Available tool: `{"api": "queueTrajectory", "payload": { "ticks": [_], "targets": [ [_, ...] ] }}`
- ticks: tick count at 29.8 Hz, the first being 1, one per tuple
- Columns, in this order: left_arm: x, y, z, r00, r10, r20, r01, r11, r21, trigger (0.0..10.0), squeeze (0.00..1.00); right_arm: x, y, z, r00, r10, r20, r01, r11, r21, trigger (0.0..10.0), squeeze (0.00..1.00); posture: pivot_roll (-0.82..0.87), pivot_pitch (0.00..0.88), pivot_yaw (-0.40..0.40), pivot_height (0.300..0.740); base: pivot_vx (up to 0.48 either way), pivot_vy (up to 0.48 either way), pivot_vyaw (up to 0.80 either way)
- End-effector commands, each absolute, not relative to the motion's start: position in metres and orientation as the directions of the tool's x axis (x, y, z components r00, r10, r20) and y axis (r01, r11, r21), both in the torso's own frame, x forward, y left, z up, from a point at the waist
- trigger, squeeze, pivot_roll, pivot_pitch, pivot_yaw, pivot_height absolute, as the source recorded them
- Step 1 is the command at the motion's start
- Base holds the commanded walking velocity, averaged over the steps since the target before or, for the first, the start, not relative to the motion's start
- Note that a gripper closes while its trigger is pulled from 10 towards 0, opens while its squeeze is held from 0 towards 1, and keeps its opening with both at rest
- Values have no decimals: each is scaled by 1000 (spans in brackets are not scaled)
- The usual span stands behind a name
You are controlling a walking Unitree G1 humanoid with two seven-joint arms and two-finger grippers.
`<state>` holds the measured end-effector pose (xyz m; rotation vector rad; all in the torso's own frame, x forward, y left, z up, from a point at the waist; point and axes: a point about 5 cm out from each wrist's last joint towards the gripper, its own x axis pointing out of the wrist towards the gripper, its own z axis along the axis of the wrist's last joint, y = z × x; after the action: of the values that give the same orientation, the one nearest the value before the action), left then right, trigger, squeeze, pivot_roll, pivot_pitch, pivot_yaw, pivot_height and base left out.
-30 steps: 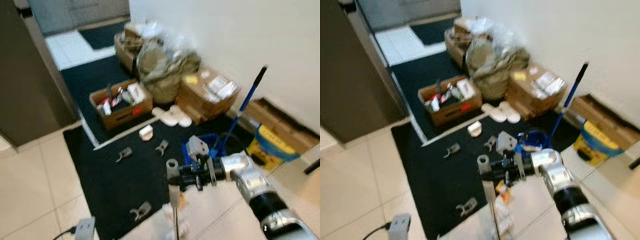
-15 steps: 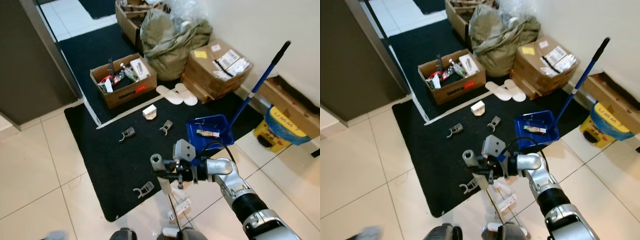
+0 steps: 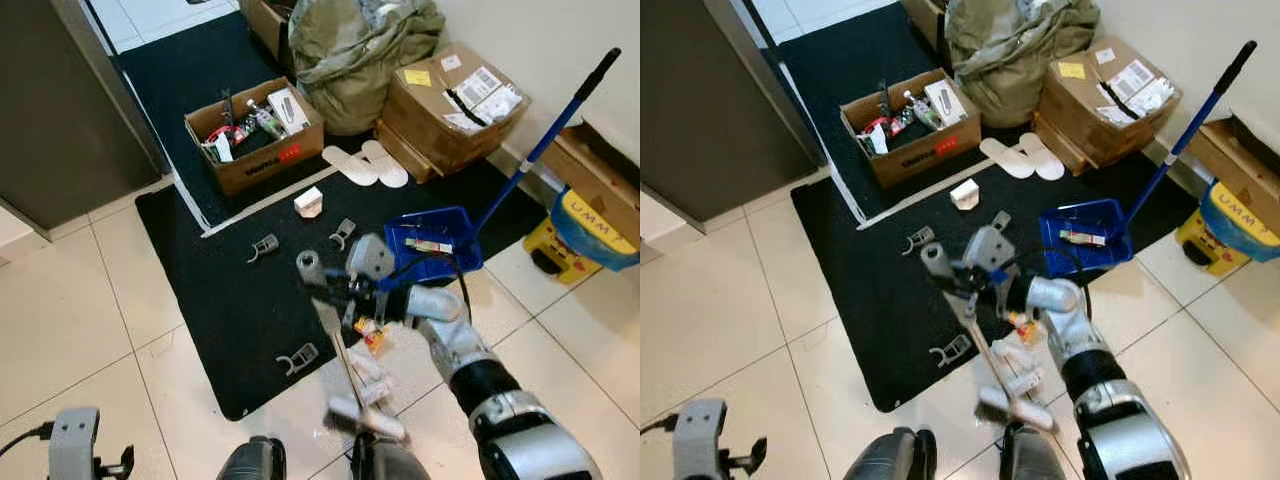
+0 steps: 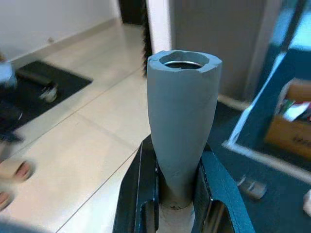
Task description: Sweep floor
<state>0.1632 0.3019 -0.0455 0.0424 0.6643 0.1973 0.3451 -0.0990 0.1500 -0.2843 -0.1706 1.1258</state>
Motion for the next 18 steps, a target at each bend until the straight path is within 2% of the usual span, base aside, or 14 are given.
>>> {"api": "queueTrajectory", "payload": {
  "ticks": [1,3,9,15,18],
  "targets": [
    [147,301,-54,732,193,-654,-166,981,105,10000,0,345,-89,166,386,919,74,-847,385,-367,10000,0,182,360,77,740,0,0,0],
    [142,295,-58,731,179,-659,-153,983,97,10000,0,348,-77,188,339,930,141,-839,367,-403,10000,0,189,353,68,740,0,0,0],
    [128,291,-64,718,167,-676,-147,985,88,10000,0,348,-65,213,277,937,213,-819,346,-458,10000,0,187,340,62,740,0,0,0],
    [122,288,-67,711,157,-686,-145,987,76,10000,0,347,-61,230,254,932,258,-785,355,-508,10000,0,181,331,60,740,0,0,0],
    [124,285,-68,709,151,-689,-143,987,69,10000,0,348,-61,235,277,925,260,-754,377,-537,10000,0,170,320,54,740,0,0,0]
  ]
}}
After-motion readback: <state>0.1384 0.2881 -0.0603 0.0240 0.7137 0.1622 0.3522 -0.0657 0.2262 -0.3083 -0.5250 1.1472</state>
